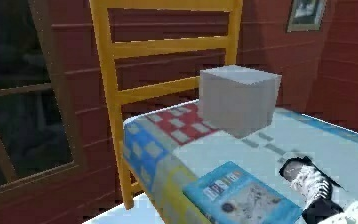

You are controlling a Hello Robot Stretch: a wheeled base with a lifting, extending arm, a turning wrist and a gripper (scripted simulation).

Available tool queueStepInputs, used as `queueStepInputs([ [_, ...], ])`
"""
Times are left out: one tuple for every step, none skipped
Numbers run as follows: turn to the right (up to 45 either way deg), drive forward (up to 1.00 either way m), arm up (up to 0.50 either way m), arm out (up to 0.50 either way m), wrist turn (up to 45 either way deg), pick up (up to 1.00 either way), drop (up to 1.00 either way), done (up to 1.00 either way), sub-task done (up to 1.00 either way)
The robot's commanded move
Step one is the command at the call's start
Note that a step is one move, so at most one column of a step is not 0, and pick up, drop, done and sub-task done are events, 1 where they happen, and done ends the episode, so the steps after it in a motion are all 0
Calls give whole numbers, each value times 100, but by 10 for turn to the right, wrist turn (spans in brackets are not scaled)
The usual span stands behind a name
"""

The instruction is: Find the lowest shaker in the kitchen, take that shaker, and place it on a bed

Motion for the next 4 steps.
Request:
queueStepInputs([
  [450,0,0,0,0,0,0,0,0],
  [450,0,0,0,0,0,0,0,0],
  [270,0,0,0,0,0,0,0,0],
  [-450,0,0,0,0,0,0,0,0],
])
